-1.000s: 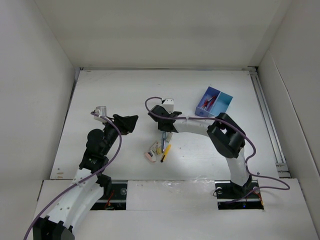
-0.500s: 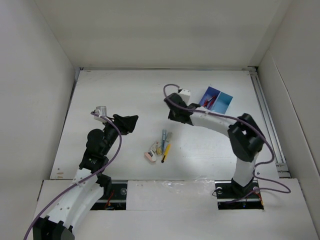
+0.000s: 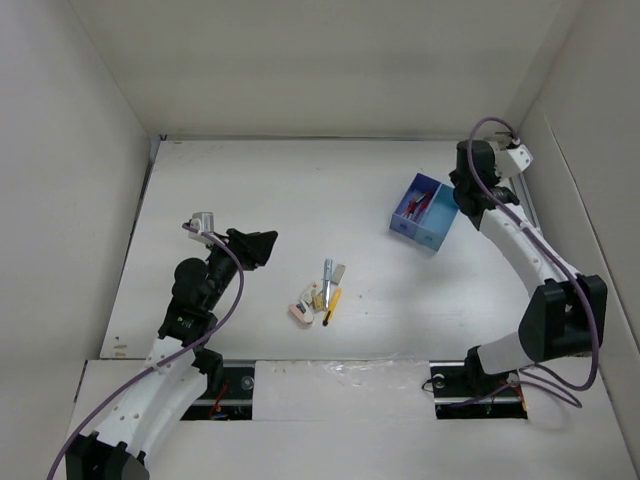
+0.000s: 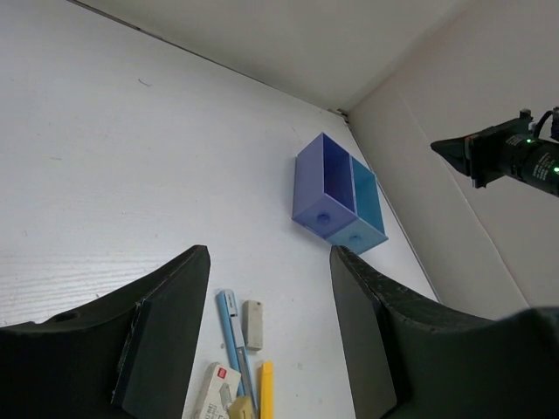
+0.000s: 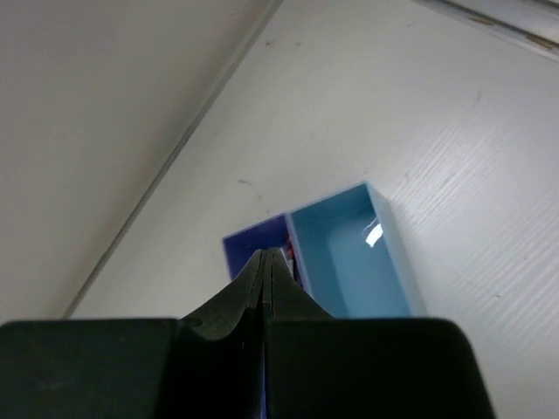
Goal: Sort the stationery into containers
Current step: Pick up the pen from the center of the board.
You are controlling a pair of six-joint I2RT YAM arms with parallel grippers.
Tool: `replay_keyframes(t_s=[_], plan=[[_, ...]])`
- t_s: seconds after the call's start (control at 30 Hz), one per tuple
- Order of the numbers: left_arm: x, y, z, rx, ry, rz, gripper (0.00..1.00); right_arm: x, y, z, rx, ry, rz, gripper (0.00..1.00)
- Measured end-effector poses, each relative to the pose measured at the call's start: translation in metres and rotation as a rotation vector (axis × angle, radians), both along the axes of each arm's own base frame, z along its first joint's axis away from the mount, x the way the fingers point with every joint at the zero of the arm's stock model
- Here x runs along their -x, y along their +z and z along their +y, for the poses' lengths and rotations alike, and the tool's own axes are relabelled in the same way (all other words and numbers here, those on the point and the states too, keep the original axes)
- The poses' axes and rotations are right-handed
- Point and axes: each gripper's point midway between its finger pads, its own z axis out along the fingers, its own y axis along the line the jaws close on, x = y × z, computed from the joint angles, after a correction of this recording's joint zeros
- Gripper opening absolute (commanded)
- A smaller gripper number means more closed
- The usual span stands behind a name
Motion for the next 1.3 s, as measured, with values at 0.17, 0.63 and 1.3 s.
replay_keyframes(t_s=[0.17,0.63,1.3], plan=[[0.0,0.001,0.0,0.002,-0.003,-0.005,0.54,-0.007,-0.035,-0.018,0.034,-0.08,0.076,0.0],[-0.002,-0.002,-0.001,-0.002,-0.003,0.006,0.54,-0.028,-0.108,-0.023,0.063,-0.113,0.231,0.0],[-0.002,-0.002,-0.001,-0.002,-0.003,0.005,0.54,0.005,-0.084,0.179,0.034,0.482,0.178,0.44]])
